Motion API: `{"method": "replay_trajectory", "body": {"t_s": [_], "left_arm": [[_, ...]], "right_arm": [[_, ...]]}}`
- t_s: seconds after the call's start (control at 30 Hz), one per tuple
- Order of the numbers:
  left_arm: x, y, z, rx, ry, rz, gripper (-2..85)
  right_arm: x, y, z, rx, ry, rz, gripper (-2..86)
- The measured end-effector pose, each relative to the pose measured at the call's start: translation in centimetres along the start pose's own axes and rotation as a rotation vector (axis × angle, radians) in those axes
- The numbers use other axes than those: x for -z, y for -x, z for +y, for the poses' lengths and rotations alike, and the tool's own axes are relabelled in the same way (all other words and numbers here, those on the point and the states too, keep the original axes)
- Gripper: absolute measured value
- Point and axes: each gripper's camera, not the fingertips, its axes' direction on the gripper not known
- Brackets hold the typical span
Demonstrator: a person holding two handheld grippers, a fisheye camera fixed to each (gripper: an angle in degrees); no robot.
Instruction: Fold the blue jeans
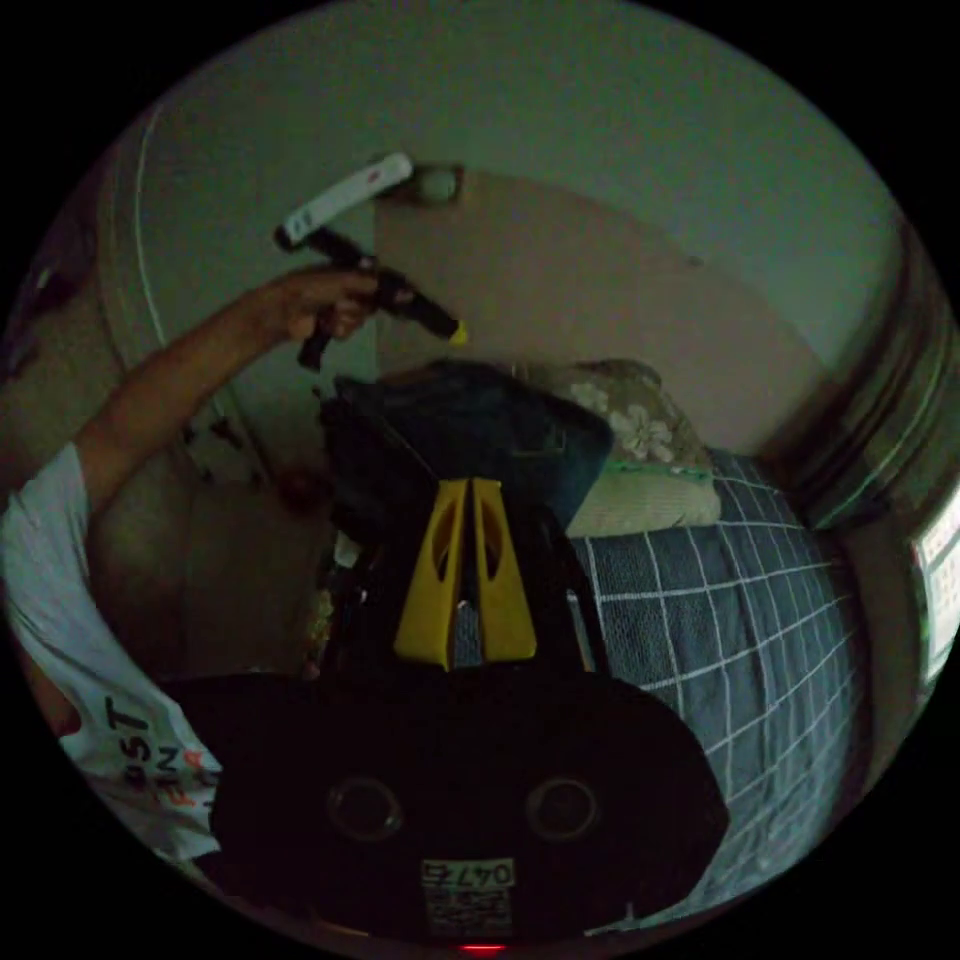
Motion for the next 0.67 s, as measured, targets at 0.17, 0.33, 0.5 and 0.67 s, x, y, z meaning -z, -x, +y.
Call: {"method": "replay_trajectory", "body": {"t_s": [0.17, 0.33, 0.5, 0.67], "left_arm": [[-0.4, -20.8, 7.7, -0.442, 0.010, 0.053, -0.9], [-8.0, -41.7, 17.1, -0.619, 0.053, 0.261, -0.9], [-16.8, -59.6, 23.9, -0.779, 0.238, 0.056, -0.7], [-21.3, -69.3, 27.0, -0.778, 0.279, 0.445, 0.0]], "right_arm": [[15.7, 4.9, 17.3, -0.110, -0.187, -0.006, -1.2], [27.8, 11.4, 38.9, -0.375, -0.174, 0.236, -1.2], [38.1, 18.2, 58.0, -0.522, 0.186, 0.610, -0.6], [49.2, 21.4, 70.9, -0.711, 0.130, 0.557, 2.4]]}}
